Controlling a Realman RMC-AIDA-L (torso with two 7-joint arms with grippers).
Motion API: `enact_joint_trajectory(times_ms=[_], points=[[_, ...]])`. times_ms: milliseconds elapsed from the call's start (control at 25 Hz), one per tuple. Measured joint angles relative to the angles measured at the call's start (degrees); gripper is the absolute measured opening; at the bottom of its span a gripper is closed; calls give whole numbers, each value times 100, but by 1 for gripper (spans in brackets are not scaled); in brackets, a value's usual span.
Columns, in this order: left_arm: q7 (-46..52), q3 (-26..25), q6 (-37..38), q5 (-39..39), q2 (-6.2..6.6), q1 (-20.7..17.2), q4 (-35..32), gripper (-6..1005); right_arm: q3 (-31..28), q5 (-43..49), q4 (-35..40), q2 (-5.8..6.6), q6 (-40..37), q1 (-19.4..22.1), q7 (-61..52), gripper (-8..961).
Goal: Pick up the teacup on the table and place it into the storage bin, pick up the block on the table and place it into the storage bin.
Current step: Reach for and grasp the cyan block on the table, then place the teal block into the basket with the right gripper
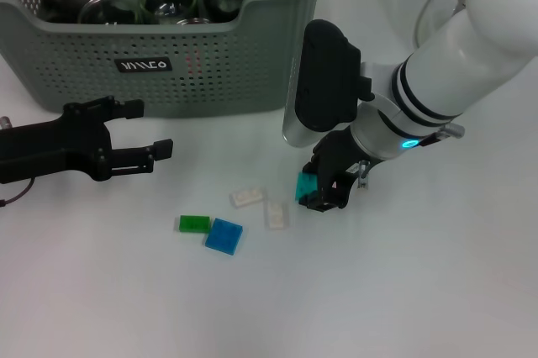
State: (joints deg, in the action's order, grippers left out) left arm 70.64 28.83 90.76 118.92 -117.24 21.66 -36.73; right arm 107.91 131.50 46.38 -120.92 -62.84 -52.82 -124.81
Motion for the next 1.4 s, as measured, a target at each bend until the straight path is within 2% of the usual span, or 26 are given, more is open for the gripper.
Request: enact_joint_trajectory(times_ms=[40,280,520,640,760,960,1160,1400], points=[[0,0,1,0,0,-2,0,881,2,0,-2,-1,1,0,-2,648],[5,1,10,0,0,-4,-5,882,-12,2,-4,12,-20,0,-30,425],[11,0,25,1,2,-4,-35,882,-117,18,281,56,-302,28,-99,428],[11,0,45,6,8,-11,-45,882,-448,179,621,64,-684,43,-112,430],[11,0,62,6,12,-32,-50,882,-838,377,1141,55,-1222,50,-166,432],[28,-13,74,2,34,-62,-32,883,-1065,393,2038,48,-1668,-57,-449,434],[33,-17,65,16,33,-64,-11,883,-1156,325,2350,7,-1474,-423,-603,437],[93,-18,34,40,28,-71,-1,883,-1231,-4,2357,2,-695,-828,-534,441]])
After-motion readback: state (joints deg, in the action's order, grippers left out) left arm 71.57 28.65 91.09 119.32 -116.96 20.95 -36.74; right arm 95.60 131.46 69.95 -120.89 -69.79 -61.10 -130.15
